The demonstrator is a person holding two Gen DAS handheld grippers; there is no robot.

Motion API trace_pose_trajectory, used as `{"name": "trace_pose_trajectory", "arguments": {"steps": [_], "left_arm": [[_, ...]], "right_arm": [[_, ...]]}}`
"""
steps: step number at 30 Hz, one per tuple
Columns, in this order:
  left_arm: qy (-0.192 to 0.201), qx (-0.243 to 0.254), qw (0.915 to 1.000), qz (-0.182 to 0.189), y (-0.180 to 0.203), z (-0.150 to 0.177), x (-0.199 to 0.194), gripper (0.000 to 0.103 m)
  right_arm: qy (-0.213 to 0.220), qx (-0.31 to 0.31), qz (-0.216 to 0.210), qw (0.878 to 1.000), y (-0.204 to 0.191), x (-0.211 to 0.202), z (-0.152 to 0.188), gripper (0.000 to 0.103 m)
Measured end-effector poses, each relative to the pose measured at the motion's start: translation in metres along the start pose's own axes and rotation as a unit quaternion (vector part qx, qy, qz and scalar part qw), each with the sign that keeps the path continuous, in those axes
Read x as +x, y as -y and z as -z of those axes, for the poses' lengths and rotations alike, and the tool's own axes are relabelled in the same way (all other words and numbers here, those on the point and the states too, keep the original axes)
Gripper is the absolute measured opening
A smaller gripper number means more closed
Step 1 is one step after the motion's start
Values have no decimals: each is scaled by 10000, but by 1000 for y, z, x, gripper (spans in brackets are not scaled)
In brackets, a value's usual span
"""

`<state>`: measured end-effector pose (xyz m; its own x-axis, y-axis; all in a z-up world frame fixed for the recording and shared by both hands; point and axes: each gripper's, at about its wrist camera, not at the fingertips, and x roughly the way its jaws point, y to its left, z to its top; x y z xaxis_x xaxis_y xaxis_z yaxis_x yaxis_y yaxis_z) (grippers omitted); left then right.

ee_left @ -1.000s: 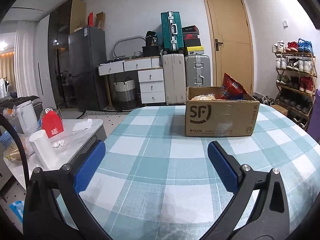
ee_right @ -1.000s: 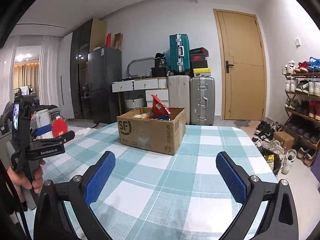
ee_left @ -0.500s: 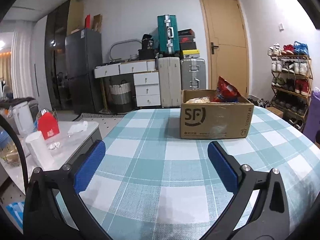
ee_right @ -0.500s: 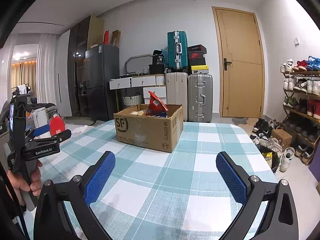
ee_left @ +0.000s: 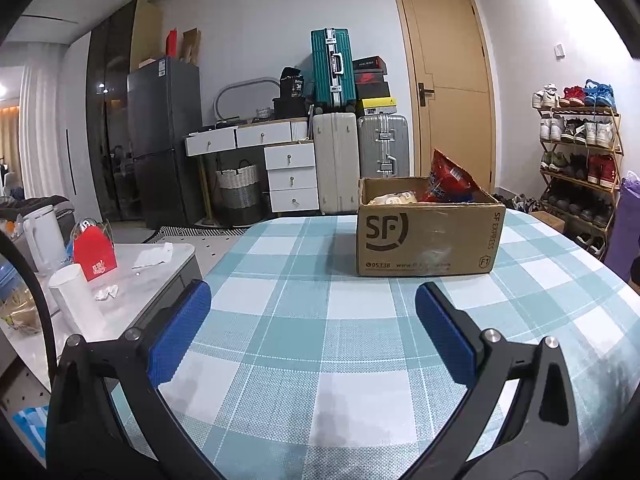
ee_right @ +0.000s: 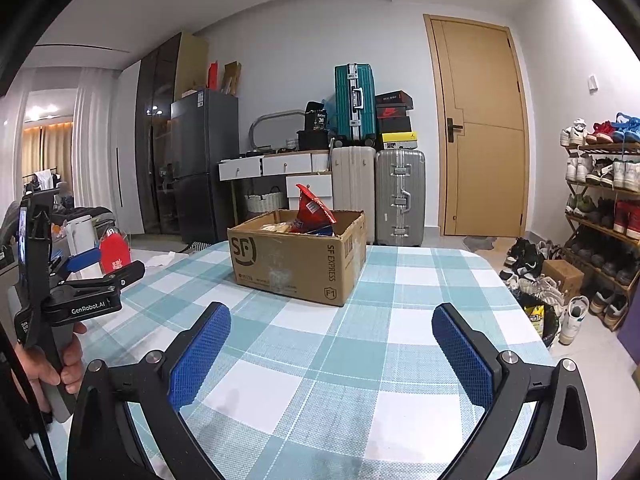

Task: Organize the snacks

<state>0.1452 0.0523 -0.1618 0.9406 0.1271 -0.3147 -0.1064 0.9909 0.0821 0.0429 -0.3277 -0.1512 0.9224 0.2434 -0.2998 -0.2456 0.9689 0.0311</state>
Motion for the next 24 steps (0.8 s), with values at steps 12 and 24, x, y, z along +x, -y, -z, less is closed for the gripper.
{"name": "trace_pose_trajectory", "arguments": {"steps": [12, 24], "left_arm": [[-20, 62, 9999, -120, 8, 2, 3, 102], [-17, 19, 9999, -131, 7, 2, 2, 102]], "right_arm": [[-9, -1, -3, 10000, 0, 0, 0, 103], [-6, -2, 1, 10000, -1, -1, 0, 103]]}}
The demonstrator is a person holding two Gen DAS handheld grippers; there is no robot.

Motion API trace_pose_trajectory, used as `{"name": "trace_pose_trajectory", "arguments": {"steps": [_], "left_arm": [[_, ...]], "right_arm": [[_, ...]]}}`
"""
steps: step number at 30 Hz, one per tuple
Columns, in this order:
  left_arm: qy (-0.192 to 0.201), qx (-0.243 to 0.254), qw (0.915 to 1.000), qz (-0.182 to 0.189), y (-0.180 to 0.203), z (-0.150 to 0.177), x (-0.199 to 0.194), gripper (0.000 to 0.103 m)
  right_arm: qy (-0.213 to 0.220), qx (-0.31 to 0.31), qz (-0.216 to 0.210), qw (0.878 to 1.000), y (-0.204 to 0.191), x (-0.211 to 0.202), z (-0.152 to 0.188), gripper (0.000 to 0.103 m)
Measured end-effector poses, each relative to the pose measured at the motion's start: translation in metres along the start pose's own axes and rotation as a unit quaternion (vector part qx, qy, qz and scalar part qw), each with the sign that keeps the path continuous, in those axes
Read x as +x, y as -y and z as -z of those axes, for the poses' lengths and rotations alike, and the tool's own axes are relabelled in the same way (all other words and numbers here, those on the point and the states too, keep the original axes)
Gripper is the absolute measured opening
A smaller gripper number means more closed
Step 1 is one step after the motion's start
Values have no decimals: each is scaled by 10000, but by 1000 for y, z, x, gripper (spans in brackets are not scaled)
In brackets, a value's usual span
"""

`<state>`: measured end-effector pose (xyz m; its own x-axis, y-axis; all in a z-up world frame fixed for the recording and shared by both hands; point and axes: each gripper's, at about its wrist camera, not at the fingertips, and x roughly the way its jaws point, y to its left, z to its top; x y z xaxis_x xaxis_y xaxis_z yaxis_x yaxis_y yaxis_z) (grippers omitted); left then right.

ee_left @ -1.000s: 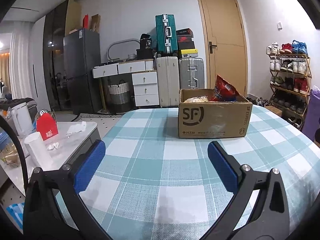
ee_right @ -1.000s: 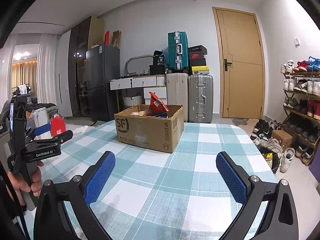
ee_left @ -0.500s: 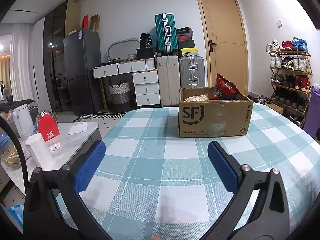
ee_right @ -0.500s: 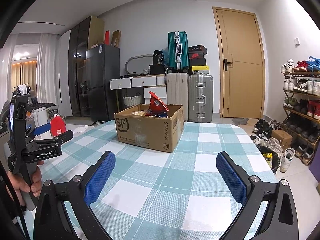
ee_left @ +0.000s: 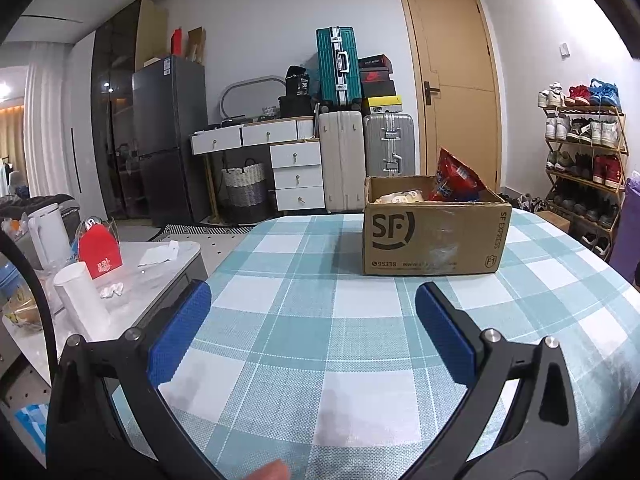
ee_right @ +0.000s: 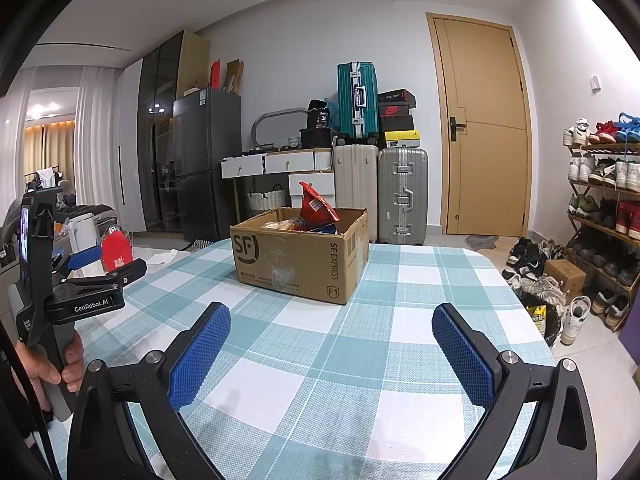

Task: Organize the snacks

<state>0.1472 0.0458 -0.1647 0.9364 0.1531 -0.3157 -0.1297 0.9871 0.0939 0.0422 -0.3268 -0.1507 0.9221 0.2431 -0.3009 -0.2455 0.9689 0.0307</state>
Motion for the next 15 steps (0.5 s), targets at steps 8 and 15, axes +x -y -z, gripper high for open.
{"name": "trace_pose_trajectory", "arguments": {"steps": [8, 15], "left_arm": [[12, -9, 10000, -10, 1, 0, -1, 102], [14, -62, 10000, -17, 1, 0, -3, 102]], "right_arm": [[-10, -2, -7, 10000, -1, 1, 0, 103], [-11, -2, -6, 10000, -1, 1, 1, 103]]}}
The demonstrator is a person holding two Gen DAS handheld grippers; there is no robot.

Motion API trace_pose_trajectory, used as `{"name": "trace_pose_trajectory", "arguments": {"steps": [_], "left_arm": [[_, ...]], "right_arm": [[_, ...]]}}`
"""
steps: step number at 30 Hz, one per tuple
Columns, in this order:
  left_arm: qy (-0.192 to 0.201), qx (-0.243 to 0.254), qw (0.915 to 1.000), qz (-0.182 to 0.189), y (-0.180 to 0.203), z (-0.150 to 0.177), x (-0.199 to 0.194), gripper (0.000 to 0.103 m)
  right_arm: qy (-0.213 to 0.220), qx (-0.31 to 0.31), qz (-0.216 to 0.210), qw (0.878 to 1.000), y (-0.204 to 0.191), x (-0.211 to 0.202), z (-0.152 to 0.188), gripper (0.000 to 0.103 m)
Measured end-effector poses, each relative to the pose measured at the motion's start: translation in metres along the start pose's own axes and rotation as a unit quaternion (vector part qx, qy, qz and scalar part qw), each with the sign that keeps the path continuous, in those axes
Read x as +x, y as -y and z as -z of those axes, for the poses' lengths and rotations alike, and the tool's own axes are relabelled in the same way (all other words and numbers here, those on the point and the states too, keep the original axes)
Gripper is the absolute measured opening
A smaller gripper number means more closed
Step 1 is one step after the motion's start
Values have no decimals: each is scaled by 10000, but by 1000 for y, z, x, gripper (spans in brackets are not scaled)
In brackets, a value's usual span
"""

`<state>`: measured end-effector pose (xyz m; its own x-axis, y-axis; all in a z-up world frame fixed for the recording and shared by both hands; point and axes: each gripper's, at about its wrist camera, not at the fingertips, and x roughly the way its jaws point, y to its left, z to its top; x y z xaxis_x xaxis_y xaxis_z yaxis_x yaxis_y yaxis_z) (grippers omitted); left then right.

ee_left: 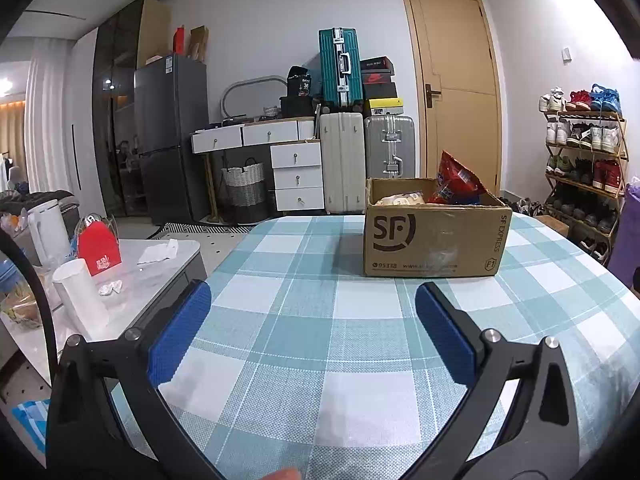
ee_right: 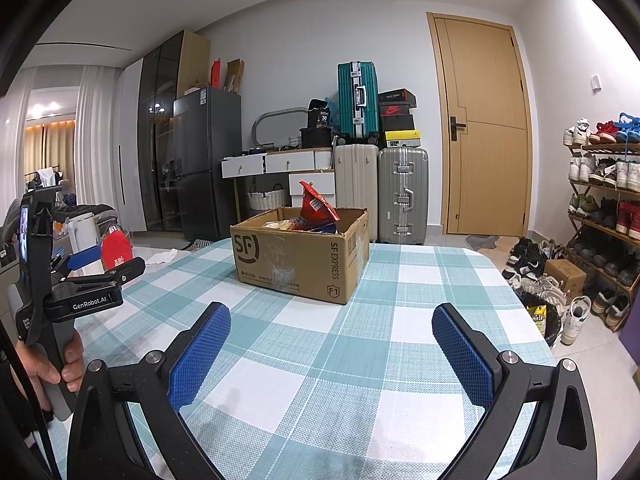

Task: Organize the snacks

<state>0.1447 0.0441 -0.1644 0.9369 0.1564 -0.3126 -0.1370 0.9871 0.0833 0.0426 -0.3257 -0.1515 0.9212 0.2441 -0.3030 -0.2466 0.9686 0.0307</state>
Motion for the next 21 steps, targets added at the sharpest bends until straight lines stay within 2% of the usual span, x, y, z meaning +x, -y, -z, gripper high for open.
{"name": "trace_pose_trajectory", "arguments": {"steps": [14, 21], "left_arm": [[-4, -8, 10000, -38, 2, -1, 0, 102], [27, -217, 9998, -25, -6, 0, -3, 102]], "right_arm": [[-1, 1, 1, 10000, 1, 0, -1, 103], [-2, -5, -1, 10000, 0, 0, -1, 103]]}}
